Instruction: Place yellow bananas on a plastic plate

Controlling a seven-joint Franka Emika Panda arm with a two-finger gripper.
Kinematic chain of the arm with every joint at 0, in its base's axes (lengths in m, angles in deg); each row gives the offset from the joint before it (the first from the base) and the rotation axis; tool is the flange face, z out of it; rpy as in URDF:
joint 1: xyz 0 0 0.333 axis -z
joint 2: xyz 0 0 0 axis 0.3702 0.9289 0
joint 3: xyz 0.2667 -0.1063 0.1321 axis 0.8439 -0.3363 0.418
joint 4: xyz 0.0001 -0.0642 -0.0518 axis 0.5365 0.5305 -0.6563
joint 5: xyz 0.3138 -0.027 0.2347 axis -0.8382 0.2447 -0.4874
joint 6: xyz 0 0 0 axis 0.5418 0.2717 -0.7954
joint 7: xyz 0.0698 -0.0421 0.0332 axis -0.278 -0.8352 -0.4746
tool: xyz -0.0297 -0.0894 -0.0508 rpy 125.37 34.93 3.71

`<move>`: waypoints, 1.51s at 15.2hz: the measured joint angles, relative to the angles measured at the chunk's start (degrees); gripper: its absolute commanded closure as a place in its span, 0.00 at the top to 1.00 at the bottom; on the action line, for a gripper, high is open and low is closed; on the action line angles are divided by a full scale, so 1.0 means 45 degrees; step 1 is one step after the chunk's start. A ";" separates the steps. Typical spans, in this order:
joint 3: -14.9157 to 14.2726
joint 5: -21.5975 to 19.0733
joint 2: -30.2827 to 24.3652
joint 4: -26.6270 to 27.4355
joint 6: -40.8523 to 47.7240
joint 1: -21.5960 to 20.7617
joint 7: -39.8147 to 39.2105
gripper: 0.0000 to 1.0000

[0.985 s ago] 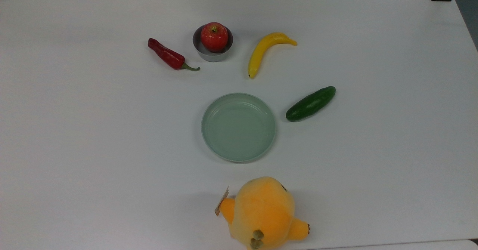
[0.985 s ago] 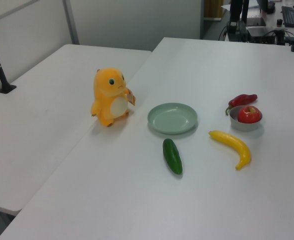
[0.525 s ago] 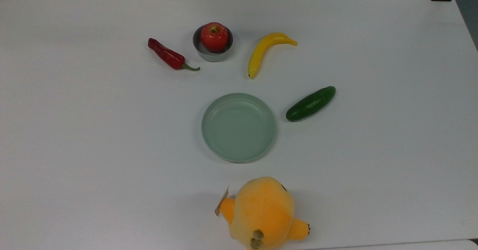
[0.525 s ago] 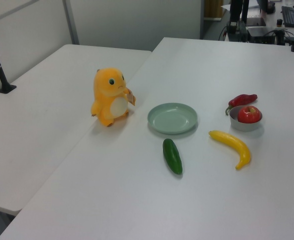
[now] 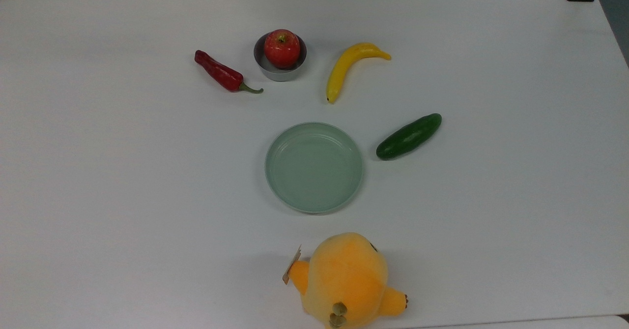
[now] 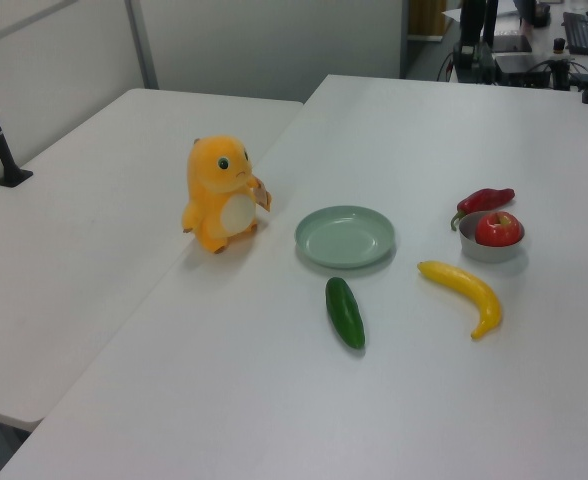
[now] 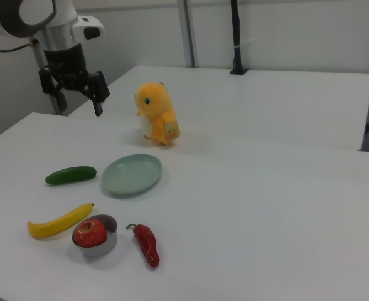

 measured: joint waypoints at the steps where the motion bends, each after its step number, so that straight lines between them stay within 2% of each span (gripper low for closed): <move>1: 0.0003 0.0000 0.0011 0.0082 0.0000 -0.0004 -0.0060 1.00; 7: 0.0132 -0.0008 0.0332 0.0455 -0.0001 -0.0256 -0.0118 1.00; 10: 0.0274 -0.0016 0.0427 0.0713 -0.0001 -0.0734 0.0973 1.00; 17: 0.2065 -0.0015 0.0451 0.2274 0.0000 -0.1081 0.5089 1.00; 20: 0.2708 -0.0015 0.0495 0.3217 -0.0020 -0.1101 0.6071 1.00; 23: 0.3052 -0.0015 0.0587 0.4180 -0.0813 -0.1109 0.6893 1.00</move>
